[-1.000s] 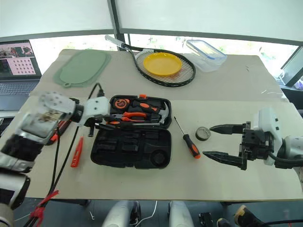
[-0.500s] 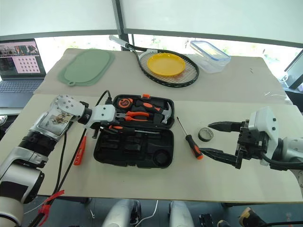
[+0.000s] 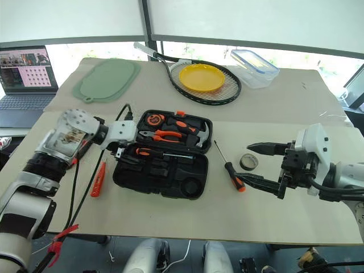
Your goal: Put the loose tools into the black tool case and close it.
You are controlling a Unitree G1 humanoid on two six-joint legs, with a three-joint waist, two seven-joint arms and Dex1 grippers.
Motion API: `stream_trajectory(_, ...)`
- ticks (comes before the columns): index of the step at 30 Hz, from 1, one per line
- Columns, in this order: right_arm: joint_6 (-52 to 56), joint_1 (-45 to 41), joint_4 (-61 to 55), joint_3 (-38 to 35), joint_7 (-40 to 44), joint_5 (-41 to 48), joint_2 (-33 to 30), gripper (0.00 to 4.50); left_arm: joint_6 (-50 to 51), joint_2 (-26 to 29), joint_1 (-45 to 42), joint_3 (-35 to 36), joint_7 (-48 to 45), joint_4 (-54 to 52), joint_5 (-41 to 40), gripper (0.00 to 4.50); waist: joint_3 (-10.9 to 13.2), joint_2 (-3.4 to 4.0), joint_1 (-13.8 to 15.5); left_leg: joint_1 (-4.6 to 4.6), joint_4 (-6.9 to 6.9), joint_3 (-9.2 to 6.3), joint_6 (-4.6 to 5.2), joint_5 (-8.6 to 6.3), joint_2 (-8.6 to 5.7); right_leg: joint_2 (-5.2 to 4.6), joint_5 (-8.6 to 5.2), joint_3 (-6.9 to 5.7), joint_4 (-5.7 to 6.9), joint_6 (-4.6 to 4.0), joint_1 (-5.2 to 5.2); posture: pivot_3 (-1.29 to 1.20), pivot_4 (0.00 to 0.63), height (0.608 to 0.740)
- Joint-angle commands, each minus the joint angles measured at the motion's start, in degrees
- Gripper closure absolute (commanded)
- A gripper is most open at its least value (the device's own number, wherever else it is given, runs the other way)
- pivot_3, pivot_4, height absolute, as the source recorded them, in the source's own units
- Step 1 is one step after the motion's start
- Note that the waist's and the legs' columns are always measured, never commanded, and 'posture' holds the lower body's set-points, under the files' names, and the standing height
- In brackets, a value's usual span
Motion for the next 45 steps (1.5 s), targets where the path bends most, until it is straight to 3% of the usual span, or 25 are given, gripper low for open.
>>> stream_trajectory(1, 0.3, -1.7, -1.0, -0.5, -0.6, 1.1, -0.7, 0.00, 2.9, -0.5, -2.3, 2.7, -0.8, -4.0, -2.8, 1.31, 0.0, 0.00, 0.0, -0.01, 0.02, 0.00, 0.01, 0.00, 0.00, 0.00, 0.00, 0.00, -0.01, 0.01, 0.00, 0.00, 0.150, 0.738)
stream_trajectory(3, 0.5, -2.2, -0.9, -0.1, -0.7, 1.0, -0.6, 0.00, 2.7, -1.0, -2.0, 2.5, -0.8, -3.9, -2.6, 1.88, 0.0, 0.00, 0.0, -0.01, 0.03, 0.00, 0.02, -0.01, -0.02, -0.01, 0.01, 0.00, -0.01, 0.03, 0.01, 0.00, 0.150, 0.738)
stream_trajectory(9, 0.5, -2.6, -0.4, 0.8, -1.0, -0.2, -0.9, 0.00, -3.6, -4.6, -1.3, 0.6, 3.7, 3.2, 1.4, 4.20, 0.0, -0.01, -0.4, -0.02, 0.03, 0.00, 0.02, -0.01, -0.05, -0.01, 0.01, 0.01, 0.00, 0.04, 0.01, 0.00, 0.150, 0.738)
stream_trajectory(10, 0.5, -2.6, -0.4, 0.9, -1.1, -0.3, -1.0, 0.00, -4.4, -5.1, -1.3, 0.4, 4.1, 4.3, 1.8, 4.41, 0.0, -0.01, -0.5, -0.02, 0.03, 0.00, 0.02, -0.01, -0.05, -0.01, 0.01, 0.01, -0.01, 0.04, 0.00, 0.00, 0.150, 0.738)
stream_trajectory(26, 1.2, -1.6, -1.0, 0.8, -3.2, -0.9, -0.6, 0.00, -13.2, -7.6, 0.1, -3.8, 7.6, 10.9, 9.6, 4.41, 0.0, 0.01, -0.8, 0.06, 0.03, -0.03, 0.06, -0.03, -0.13, -0.09, 0.04, 0.05, -0.02, 0.09, 0.09, 0.00, 0.150, 0.738)
stream_trajectory(36, 0.1, 0.7, -0.6, 0.6, -4.8, -4.1, 0.6, 0.00, -13.5, -7.7, 0.5, -2.8, 7.4, 10.8, 8.7, 4.41, -0.1, 0.02, -0.9, 0.08, 0.03, -0.03, 0.06, -0.03, -0.14, -0.09, 0.04, 0.06, -0.01, 0.10, 0.10, 0.00, 0.150, 0.738)
stream_trajectory(39, 0.2, 1.9, -0.6, -0.3, -6.8, -5.6, 1.5, 0.00, -6.3, -7.7, -1.6, 2.2, 7.5, 9.6, 3.6, 4.41, -0.1, 0.02, -1.0, 0.08, 0.03, -0.03, 0.06, -0.03, -0.14, -0.09, 0.05, 0.07, 0.00, 0.10, 0.10, 0.00, 0.150, 0.738)
stream_trajectory(42, 1.7, 5.2, -1.9, -1.6, -10.0, -6.9, 3.0, 0.00, 8.1, -6.0, -2.2, 9.4, 4.0, 3.1, -6.7, 3.76, -0.1, -0.02, -1.1, 0.00, 0.03, -0.04, 0.06, -0.03, -0.12, -0.08, 0.04, 0.05, 0.02, 0.11, 0.01, 0.00, 0.150, 0.738)
stream_trajectory(45, 3.0, 10.4, -3.9, -3.1, -12.7, -7.9, 4.9, 0.00, 24.2, -2.4, -0.3, 15.4, 0.0, -9.0, -18.0, 2.61, -0.1, -0.02, -1.3, -0.31, 0.06, -0.09, 0.05, -0.02, -0.07, -0.06, 0.04, 0.01, 0.02, 0.13, -0.26, 0.00, 0.150, 0.738)
